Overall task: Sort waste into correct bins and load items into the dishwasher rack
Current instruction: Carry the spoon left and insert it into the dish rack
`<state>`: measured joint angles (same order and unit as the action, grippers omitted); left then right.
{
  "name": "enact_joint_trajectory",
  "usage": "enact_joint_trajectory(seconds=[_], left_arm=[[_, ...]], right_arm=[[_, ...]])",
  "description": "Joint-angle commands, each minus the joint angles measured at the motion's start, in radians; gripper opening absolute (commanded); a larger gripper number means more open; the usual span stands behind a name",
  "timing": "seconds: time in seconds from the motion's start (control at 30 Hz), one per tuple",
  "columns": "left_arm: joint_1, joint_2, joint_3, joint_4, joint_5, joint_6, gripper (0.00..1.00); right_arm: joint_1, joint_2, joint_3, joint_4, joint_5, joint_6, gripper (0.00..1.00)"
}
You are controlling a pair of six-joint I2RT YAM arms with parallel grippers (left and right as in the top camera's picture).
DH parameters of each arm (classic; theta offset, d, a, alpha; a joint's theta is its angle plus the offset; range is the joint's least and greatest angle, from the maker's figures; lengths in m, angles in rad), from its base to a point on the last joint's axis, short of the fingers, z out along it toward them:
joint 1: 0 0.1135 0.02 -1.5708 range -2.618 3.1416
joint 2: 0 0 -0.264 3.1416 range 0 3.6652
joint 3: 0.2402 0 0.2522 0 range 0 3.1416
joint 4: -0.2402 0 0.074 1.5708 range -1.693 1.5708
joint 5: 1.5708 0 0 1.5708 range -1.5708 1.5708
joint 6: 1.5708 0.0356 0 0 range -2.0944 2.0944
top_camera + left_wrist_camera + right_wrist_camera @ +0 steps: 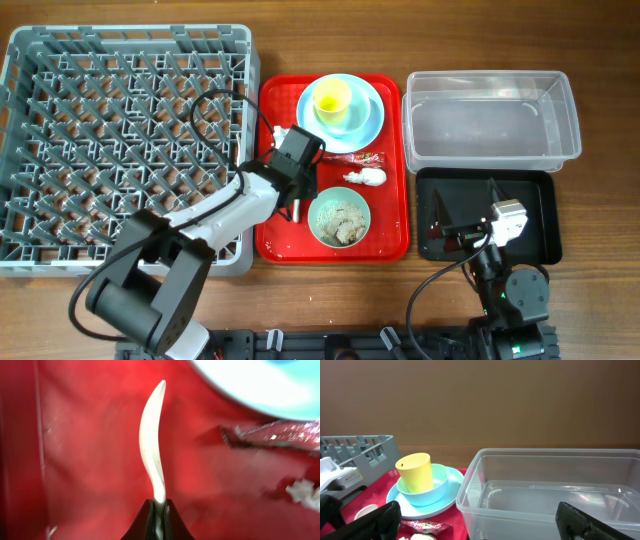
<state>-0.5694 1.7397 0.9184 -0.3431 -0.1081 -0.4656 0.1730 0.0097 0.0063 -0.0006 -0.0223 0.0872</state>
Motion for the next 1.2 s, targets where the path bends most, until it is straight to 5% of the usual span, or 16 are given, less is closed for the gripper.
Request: enact_joint_trajectory(seconds=[0.0, 0.17, 0.23, 0.37, 0.43, 0.97, 1.03, 1.07, 1.17], left_arm=[[-0.014, 0.089, -0.018, 0.000, 0.007, 0.012, 0.04], [-0.012, -0.031, 0.031, -0.040, -0.021, 0.018, 0.04], [-0.012, -0.147, 0.079, -0.098, -0.084, 0.106, 0.04], [-0.010, -0.408, 0.106, -0.225, -0.452, 0.123, 0.04], [-0.010, -0.475, 0.106, -0.236, -0.511, 0.233, 0.04], [0.203, -0.111, 0.079, -0.233, -0.372, 0.249, 0.04], [0.203, -0.111, 0.079, -0.234, -0.372, 0.249, 0.20], [0.203, -0.111, 0.079, -0.234, -0.372, 0.249, 0.39], [0.203, -0.122, 0.092, -0.224, -0.391, 0.250, 0.50]], right_arm=[[-0.003, -0.007, -0.001, 0.003, -0.003, -0.008, 1.00], [-0.003, -0.007, -0.001, 0.003, -0.003, -0.007, 1.00], [-0.003, -0.007, -0.001, 0.003, -0.003, -0.007, 1.00], [-0.003, -0.007, -0.001, 0.003, -0.003, -0.007, 1.00], [-0.003, -0.007, -0.001, 0.003, -0.003, -0.007, 1.00], [-0.003, -0.007, -0.001, 0.003, -0.003, -0.008, 1.00], [-0.003, -0.007, -0.001, 0.003, -0.003, -0.007, 1.00], [-0.003, -0.007, -0.001, 0.003, -0.003, -0.007, 1.00], [-0.003, -0.007, -0.001, 0.003, -0.003, -0.007, 1.00]])
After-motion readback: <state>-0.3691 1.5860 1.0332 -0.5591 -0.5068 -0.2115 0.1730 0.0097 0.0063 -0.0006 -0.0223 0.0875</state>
